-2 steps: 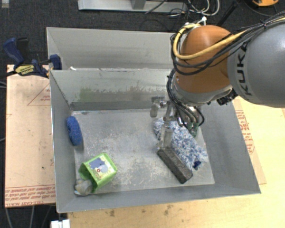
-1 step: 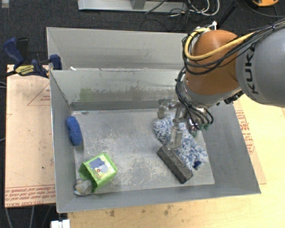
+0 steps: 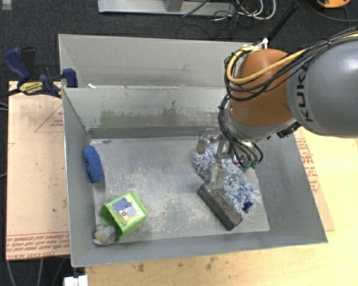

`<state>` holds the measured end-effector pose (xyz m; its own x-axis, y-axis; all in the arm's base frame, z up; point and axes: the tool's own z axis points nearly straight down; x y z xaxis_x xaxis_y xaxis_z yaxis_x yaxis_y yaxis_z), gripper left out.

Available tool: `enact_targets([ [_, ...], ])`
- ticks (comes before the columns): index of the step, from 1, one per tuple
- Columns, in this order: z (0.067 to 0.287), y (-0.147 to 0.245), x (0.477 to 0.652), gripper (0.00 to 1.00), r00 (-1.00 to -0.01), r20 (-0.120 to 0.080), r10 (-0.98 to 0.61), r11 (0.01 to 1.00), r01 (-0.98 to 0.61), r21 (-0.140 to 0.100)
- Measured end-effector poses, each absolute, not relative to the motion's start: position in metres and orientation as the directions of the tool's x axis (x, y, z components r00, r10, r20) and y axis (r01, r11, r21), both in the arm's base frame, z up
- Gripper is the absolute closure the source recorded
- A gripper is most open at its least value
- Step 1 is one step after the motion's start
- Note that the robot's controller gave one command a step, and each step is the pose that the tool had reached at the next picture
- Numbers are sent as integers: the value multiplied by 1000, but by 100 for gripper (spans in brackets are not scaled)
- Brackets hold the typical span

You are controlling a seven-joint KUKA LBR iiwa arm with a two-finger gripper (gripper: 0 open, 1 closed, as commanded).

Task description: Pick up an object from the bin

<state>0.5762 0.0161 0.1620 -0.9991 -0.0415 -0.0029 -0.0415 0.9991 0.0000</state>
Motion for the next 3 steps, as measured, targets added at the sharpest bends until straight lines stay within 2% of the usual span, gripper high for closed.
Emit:
enact_targets([
  [1,148,-8,576,0,-998,0,-60,998,-60,2],
  [2,116,-19,593,0,-992,-4,-126,992,-126,0],
  [3,81,-37,599,100,-999,-1,-33,999,-33,3],
])
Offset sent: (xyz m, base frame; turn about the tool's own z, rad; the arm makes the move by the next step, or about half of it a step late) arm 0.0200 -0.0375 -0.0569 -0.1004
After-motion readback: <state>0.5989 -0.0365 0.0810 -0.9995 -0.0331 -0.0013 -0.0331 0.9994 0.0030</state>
